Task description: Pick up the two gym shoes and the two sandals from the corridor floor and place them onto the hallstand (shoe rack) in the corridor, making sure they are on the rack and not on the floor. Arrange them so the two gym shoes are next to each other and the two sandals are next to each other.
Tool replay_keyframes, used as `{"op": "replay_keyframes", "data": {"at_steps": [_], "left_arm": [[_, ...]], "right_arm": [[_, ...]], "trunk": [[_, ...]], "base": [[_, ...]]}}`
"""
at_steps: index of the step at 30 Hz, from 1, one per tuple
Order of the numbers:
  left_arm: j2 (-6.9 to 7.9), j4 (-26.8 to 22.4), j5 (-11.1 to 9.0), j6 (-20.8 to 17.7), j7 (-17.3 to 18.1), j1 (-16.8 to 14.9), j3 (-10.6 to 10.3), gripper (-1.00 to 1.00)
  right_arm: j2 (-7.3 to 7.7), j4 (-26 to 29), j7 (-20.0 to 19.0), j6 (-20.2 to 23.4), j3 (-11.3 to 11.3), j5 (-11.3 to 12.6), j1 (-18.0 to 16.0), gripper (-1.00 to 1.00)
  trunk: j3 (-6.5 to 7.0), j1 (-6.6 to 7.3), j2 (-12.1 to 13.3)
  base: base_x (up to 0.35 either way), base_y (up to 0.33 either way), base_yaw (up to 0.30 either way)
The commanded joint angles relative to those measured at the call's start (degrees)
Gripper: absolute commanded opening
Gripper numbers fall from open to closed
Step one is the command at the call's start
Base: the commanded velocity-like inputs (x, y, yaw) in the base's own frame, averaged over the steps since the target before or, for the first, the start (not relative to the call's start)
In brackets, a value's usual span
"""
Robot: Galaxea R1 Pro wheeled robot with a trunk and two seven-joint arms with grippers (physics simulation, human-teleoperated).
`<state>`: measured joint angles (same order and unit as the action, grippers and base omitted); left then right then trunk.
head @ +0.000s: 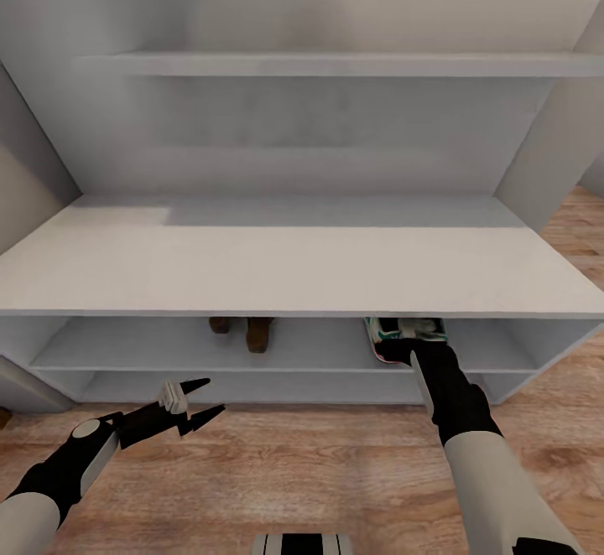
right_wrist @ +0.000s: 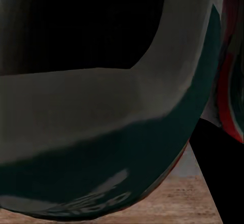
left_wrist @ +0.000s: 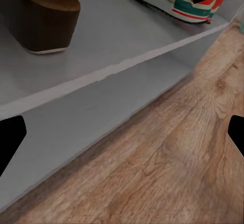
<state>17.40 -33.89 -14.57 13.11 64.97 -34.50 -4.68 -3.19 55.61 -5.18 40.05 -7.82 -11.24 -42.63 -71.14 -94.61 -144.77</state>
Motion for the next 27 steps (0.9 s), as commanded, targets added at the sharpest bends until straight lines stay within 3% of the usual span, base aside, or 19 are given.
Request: {"op": "replay_keyframes", "data": {"at_steps": [1,16,17,27], "left_arm": [[0.09,0.05,-0.46,0.33,-0.05,-0.04,-0.41,1.00],[0.09,0.06,-0.46,0.33,-0.04,-0.04,-0.41,1.00],[0.09,0.06,-0.46,0.33,-0.05,-0.04,-0.41,1.00],[0.09,0.05,-0.46,0.33,-0.03,-0.04,-0.41,1.00]], "right_arm": [[-0.07,-0.68,-0.45,0.20,-0.29,-1.32,0.00,-1.00],[-0.07,-0.68,-0.48,0.20,-0.34,-1.32,0.00,-1.00],[-0.07,-0.68,-0.48,0.20,-0.31,-1.32,0.00,1.00],[-0.05,-0.68,-0.47,0.20,-0.35,-1.33,0.00,1.00]], "trunk": [[-0.05,-0.02,-0.01],[-0.05,-0.02,-0.01],[-0.05,-0.02,-0.01],[-0.05,-0.02,-0.01]], "base": [[0.161,0.000,0.000],[0.043,0.000,0.000],[0.025,0.000,0.000],[0.004,0.000,0.000]]}}
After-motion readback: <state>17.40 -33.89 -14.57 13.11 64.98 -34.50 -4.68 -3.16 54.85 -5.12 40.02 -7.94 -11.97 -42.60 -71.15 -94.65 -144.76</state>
